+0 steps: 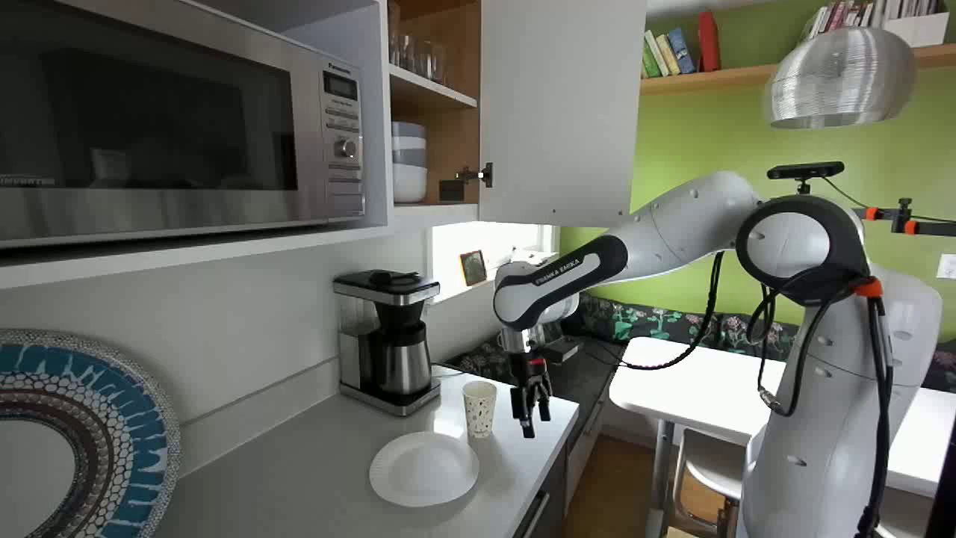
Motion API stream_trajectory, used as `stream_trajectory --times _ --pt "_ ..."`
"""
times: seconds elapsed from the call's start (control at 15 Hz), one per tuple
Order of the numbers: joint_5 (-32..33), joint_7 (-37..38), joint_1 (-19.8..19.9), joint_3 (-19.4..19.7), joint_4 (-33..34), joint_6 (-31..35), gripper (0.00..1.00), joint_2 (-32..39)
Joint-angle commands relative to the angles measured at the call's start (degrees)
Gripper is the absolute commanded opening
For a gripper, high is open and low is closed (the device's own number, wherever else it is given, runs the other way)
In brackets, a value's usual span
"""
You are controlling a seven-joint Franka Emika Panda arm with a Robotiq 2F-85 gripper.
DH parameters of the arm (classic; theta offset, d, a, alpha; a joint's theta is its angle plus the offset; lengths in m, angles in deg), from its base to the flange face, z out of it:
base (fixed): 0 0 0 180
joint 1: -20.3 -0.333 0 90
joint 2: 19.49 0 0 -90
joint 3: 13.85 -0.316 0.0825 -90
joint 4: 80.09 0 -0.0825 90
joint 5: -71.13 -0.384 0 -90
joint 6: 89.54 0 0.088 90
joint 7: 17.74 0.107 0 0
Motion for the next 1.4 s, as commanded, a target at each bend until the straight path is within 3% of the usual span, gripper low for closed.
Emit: stream_trajectory --times 0.0,0.4,1.0,1.33 --pt "-0.15 -0.12 1.03 -1.01 0.06 -0.08 1.0 0.04" --pt "-4.52 4.83 2.55 -0.13 1.76 1.8 1.0 0.9" --pt "0.72 18.95 5.17 -1.36 0.15 21.62 1.0 0.36" --pt "1.64 25.21 5.83 -1.48 -0.2 26.74 1.0 1.18"
